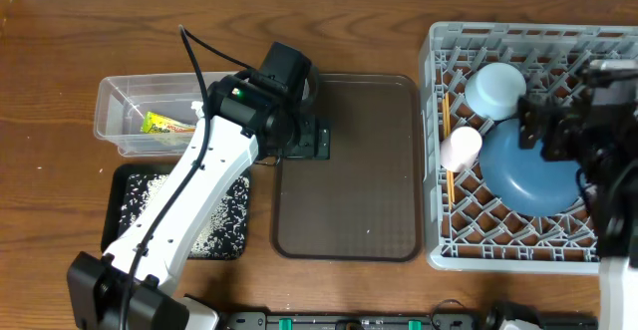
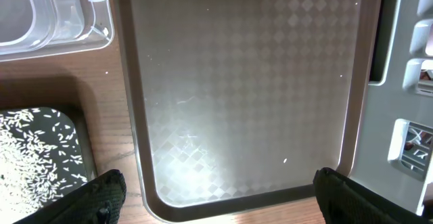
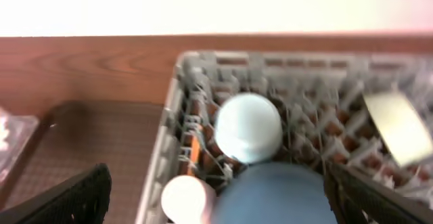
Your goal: Sort waste into correct bins and load items into the dishwasher rack
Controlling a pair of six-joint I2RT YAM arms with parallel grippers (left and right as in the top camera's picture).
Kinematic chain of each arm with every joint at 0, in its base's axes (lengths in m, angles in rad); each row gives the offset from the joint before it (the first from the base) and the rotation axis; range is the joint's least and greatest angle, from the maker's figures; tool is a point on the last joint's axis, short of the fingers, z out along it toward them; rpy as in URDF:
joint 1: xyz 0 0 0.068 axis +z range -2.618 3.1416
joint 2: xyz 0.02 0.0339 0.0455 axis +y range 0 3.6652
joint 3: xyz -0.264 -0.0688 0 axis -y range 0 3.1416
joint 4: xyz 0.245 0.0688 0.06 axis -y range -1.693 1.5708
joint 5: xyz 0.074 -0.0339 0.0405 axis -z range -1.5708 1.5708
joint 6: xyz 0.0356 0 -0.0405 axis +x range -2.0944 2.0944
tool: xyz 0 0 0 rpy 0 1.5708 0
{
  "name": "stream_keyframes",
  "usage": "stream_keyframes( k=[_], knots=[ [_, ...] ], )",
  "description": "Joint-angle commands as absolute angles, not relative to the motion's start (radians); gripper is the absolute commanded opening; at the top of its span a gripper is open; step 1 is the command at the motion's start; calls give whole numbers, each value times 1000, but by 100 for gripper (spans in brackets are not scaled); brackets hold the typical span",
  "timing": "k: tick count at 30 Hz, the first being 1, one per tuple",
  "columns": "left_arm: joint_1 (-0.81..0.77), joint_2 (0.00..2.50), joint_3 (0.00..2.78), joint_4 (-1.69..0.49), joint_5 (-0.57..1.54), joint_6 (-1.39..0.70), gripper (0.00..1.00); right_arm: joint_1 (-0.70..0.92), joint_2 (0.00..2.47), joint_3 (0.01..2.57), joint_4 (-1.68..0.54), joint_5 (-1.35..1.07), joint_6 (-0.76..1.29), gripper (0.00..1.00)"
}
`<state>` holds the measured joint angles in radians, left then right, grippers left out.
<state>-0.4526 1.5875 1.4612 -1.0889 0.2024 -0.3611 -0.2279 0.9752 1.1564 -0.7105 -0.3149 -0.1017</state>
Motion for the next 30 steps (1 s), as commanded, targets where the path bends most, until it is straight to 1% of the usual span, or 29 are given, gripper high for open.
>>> stream_keyframes(
  k=[1,4,6,9,14,22,30],
  knots=[
    [-453,1574,1481,-1092,187,-348,92,-136,893,1157,-682,-173,-155,99],
    [-453,1574,1481,-1092,187,-348,92,-58,807,1100,-556,-154,-155,99],
    [-453,1574,1481,-1092,187,-348,92,-22,742,1024,-427,-154,-154,99],
    [-453,1574,1481,-1092,187,-348,92,29,608,836,-191,-154,-154,99],
    [-453,1574,1481,-1092,187,-348,92,54,444,576,37,-153,-155,99],
    [-453,1574,1481,-1092,187,-348,92,54,265,262,242,-110,-154,99],
    [-453,1574,1481,-1092,187,-348,92,54,170,101,270,-101,-146,99]
  ],
)
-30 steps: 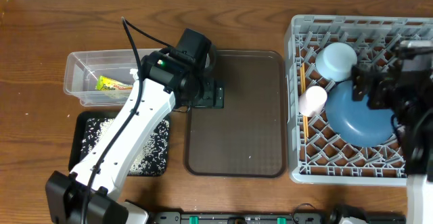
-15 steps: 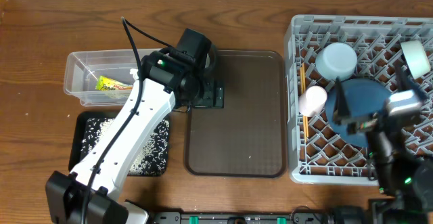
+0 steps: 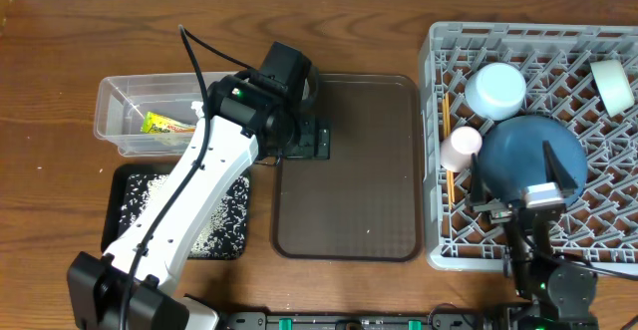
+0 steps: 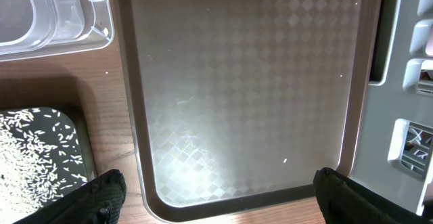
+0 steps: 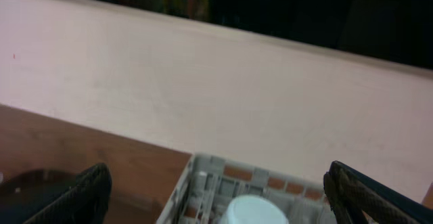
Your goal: Sort waste into correct bins and load items into the dishwasher rack
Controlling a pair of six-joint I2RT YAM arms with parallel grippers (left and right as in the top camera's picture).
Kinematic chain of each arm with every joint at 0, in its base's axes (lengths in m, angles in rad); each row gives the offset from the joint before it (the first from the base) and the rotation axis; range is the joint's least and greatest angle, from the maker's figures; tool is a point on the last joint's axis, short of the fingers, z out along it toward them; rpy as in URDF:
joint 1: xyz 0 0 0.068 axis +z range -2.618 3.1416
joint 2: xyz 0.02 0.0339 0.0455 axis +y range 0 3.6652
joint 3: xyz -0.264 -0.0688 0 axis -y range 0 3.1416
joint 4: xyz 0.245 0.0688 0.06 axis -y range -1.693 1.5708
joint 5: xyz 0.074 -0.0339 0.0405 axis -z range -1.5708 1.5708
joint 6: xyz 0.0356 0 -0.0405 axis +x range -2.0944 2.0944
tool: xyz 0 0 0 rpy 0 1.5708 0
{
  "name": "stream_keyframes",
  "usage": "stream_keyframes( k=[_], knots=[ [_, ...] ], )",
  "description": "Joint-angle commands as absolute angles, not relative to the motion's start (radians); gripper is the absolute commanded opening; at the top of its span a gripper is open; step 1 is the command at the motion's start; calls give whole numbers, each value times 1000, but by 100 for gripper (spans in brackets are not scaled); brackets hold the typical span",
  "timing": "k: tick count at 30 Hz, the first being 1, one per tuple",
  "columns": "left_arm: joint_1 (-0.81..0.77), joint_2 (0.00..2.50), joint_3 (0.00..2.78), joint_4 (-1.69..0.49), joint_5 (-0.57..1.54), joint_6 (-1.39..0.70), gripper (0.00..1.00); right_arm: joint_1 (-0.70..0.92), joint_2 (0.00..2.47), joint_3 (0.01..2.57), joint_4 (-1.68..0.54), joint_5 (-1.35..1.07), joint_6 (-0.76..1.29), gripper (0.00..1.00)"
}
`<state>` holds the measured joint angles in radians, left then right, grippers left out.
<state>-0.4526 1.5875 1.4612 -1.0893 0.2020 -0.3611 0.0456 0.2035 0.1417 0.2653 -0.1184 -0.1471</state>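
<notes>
The grey dishwasher rack (image 3: pixel 439 240) at the right holds a light-blue cup (image 3: pixel 495 89), a dark-blue bowl (image 3: pixel 523 146), a pinkish cup (image 3: pixel 462 143), a pale round item (image 3: pixel 610 81) and an orange stick (image 3: pixel 449 182). My right gripper (image 3: pixel 513 180) is open at the rack's near side, with nothing between its fingers. Its wrist view shows the gripper (image 5: pixel 220 207), the wall, the rack's far rim (image 5: pixel 203 163) and the light-blue cup (image 5: pixel 254 214). My left gripper (image 4: pixel 220 197) hangs open and empty over the brown tray (image 4: pixel 243 82), also seen as the left gripper (image 3: pixel 304 136) over the brown tray (image 3: pixel 349 170).
A clear bin (image 3: pixel 120 101) at the left holds a yellow-green wrapper (image 3: pixel 164 123). In front of it lies a black tray with rice grains (image 3: pixel 179 210). The left wrist view shows the clear bin (image 4: pixel 54 14), the rice tray (image 4: pixel 37 149) and the rack's edge (image 4: pixel 406 82).
My right arm was over the rack's right side; now it is drawn back to the table's front edge, its camera tilted up at the wall. The pale round item shows. Left arm unmoved.
</notes>
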Motion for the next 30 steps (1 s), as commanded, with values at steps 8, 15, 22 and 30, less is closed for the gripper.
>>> stream_keyframes(
  k=[8,15,22,30],
  knots=[
    [-453,1574,1481,-1092,187,-348,92,56,69,5,150,-101,-86,99],
    [-453,1574,1481,-1092,187,-348,92,64,6,6,-72,-67,-80,99],
    [-453,1574,1481,-1092,187,-348,92,65,5,6,-75,-3,-75,99],
    [-453,1574,1481,-1092,187,-348,92,66,5,6,-74,-5,-75,99]
  ],
)
